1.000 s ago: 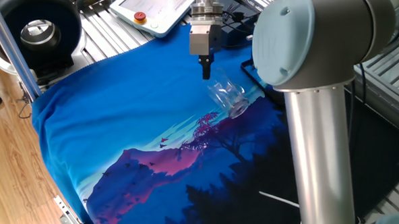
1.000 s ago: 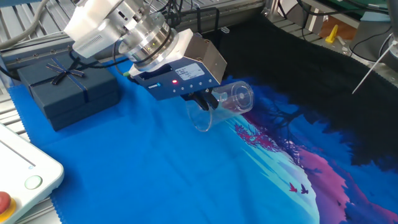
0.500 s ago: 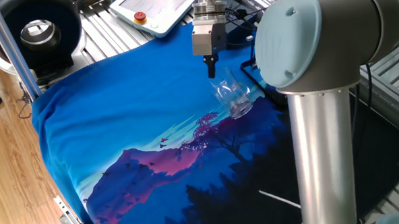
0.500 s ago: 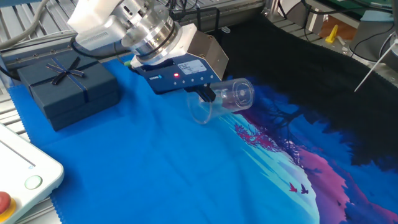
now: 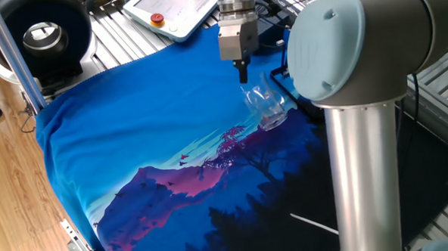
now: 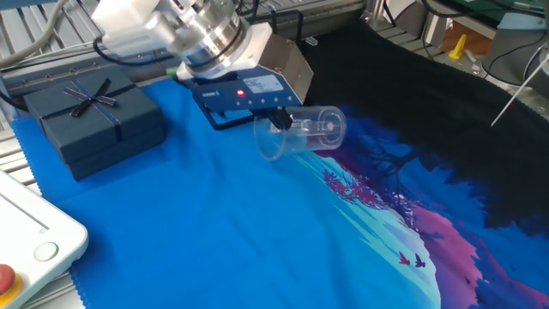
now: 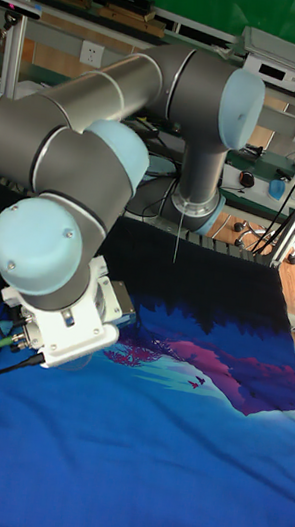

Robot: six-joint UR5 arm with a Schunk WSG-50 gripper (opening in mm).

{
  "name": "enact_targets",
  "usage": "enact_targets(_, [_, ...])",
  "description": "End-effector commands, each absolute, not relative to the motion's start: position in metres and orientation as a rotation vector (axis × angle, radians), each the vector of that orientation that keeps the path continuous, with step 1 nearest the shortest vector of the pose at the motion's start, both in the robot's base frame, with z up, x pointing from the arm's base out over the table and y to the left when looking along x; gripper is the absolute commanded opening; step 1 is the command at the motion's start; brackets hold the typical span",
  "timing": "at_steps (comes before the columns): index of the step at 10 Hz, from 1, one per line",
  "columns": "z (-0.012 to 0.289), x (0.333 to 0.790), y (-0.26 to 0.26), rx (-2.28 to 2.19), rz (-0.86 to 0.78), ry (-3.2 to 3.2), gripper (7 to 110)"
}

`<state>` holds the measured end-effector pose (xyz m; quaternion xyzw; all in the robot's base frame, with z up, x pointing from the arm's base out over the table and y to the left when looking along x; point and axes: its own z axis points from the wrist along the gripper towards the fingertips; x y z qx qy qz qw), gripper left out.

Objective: Take the cup off the cup rack

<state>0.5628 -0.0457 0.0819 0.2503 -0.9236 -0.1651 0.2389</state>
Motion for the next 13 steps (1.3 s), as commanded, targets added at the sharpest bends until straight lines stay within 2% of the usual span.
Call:
enact_targets(1, [0.106,0.568,-0.048,0.629,-0.344,-2.559,7])
enact_targets(4, [0.129,0.579,-0.042,0.596,-0.272,-2.614,7])
enact_targets(7, [0.145,0.612,-0.031,0.586,-0.161,-2.692,7])
enact_targets(10, [0.137,0.653,-0.015,0.592,-0.121,-2.830,7])
enact_targets(12, [0.133,0.654,0.001,0.545,-0.114,-2.822,7])
enact_targets(13, [0.124,0.659,0.004,0.568,-0.167,-2.813,7])
